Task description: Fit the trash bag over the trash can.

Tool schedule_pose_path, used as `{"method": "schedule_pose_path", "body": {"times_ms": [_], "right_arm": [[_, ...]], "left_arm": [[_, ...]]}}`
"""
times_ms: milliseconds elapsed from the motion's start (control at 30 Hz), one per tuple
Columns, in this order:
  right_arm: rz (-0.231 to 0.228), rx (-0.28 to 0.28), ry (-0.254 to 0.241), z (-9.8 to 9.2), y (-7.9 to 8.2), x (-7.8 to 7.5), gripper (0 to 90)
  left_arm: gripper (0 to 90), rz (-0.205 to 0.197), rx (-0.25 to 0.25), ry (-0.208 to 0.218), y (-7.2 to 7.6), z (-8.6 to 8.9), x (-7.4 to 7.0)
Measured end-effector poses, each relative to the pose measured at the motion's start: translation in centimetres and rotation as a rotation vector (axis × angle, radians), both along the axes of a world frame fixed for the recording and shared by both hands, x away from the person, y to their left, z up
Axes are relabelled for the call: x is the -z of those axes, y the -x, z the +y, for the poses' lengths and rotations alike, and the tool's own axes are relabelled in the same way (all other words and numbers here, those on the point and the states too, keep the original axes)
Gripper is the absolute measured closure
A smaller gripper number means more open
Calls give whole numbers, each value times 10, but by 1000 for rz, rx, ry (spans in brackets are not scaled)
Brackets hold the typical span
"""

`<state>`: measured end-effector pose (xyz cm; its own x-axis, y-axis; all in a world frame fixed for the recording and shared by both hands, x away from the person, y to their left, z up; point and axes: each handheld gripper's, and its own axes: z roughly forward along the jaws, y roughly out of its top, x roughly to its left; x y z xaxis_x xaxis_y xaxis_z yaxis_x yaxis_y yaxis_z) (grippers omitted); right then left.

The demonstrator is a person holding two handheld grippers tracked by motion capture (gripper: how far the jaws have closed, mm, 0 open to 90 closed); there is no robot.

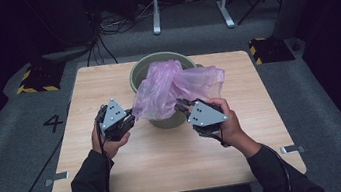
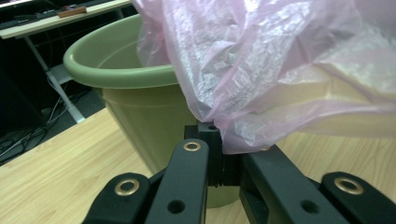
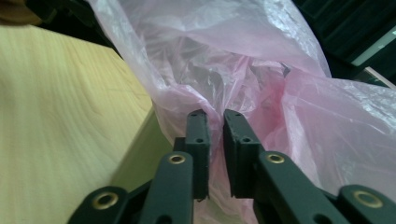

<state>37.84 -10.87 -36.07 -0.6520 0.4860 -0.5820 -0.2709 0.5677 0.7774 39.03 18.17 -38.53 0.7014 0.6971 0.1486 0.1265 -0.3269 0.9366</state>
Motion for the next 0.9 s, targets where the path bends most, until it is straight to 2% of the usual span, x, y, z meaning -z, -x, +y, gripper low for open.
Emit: {"method": "schedule_pose_path", "body": {"times_ms": [133, 367, 467, 633, 700, 767, 833, 867, 900], "right_arm": [[16, 21, -69, -12, -3, -12, 878], [-6, 146, -151, -35, -21, -46, 879], [-5, 183, -161, -40, -28, -59, 882], [-25, 245, -154, -45, -39, -74, 892], [-17, 263, -147, -47, -43, -76, 892], [11, 261, -146, -51, -48, -74, 892], [32, 268, -141, -52, -52, -69, 896], [42, 267, -141, -52, -53, -67, 897], [52, 268, -138, -52, -54, -65, 898]], "left_arm": [[896, 5, -15, -14, -3, 3, 1], [896, 52, -18, -45, -9, 8, 3], [896, 64, -12, -76, -9, 8, 4], [896, 77, 4, -92, -8, 8, 4], [896, 76, 12, -99, -7, 8, 5], [897, 76, 18, -119, -5, 8, 4], [895, 75, 24, -120, -3, 7, 3], [857, 69, 30, -104, -2, 8, 3], [714, 68, 31, -90, 0, 8, 2]]}}
